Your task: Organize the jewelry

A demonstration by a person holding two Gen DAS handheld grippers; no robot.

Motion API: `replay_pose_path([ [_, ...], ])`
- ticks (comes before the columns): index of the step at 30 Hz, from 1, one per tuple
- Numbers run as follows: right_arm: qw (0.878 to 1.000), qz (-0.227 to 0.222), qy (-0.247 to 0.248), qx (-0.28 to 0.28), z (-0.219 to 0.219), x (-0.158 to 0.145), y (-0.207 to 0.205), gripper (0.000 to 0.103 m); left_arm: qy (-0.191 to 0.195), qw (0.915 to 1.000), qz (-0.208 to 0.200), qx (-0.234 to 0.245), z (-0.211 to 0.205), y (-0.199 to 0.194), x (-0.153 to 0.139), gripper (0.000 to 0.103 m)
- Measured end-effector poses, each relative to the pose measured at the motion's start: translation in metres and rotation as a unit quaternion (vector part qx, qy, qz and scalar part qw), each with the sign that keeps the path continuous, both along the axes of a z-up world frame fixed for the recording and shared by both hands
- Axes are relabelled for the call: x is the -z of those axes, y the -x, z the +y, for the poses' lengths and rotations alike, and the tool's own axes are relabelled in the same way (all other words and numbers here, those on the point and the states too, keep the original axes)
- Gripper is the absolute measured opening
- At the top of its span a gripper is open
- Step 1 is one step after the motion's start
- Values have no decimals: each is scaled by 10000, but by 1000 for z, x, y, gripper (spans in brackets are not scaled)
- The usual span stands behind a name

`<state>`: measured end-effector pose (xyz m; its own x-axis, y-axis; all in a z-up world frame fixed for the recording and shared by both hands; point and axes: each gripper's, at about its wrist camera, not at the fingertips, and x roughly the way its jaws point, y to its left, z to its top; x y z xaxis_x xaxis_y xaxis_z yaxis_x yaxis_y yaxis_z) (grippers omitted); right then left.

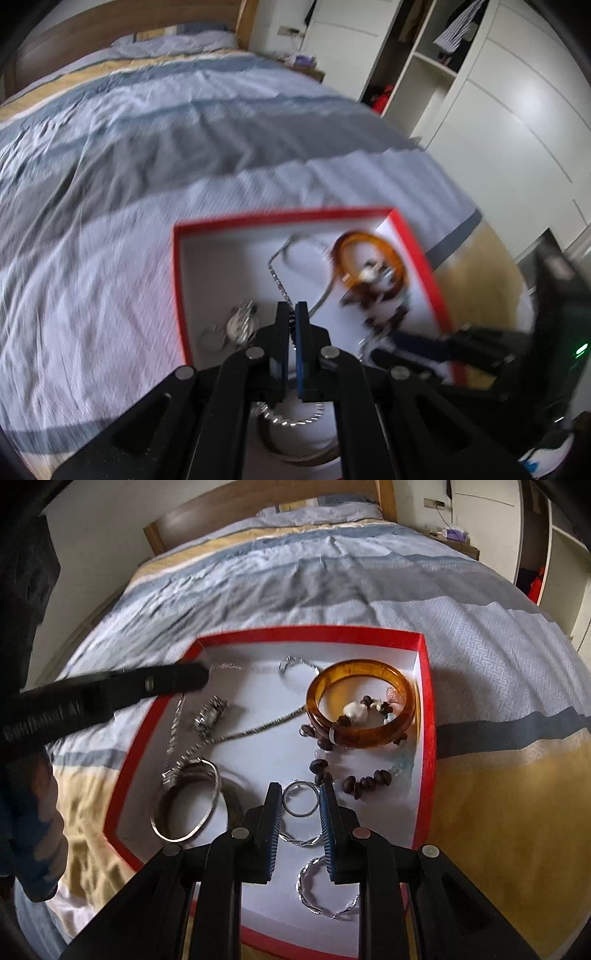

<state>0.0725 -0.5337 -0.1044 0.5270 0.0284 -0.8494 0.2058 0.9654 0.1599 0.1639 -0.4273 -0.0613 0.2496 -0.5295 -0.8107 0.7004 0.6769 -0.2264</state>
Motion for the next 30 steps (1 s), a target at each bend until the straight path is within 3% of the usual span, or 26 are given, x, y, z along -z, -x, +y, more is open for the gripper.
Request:
replay_pose_path([
  [6,9998,118,146,-55,5,-1,-2,23,-95,9998,90,-123,14,6,12,4],
  [8,9998,102,148,-2,4,-2,1,40,-94,9998,86,-139,17,7,9,5],
  [12,9998,57,130,108,2,-9,10,45,-73,9999,-25,-146,26,15,-5,9],
  [14,9998,14,150,145,2,-16,16,45,-67,9998,-99,-151,31,21,-13,15],
  [16,9997,-59,163,190,4,-26,25,45,-57,9996,-201,-189,41,31,-23,29],
  [19,9993,-179,163,287,10,-44,40,46,-80,9988,-369,-320,61,48,-36,39],
  [27,9982,-537,141,214,68,-85,73,57,-283,9918,-832,-923,144,96,-70,48],
  [30,9972,-707,116,193,97,-97,88,71,-359,9859,-1027,-1269,183,118,-82,51],
])
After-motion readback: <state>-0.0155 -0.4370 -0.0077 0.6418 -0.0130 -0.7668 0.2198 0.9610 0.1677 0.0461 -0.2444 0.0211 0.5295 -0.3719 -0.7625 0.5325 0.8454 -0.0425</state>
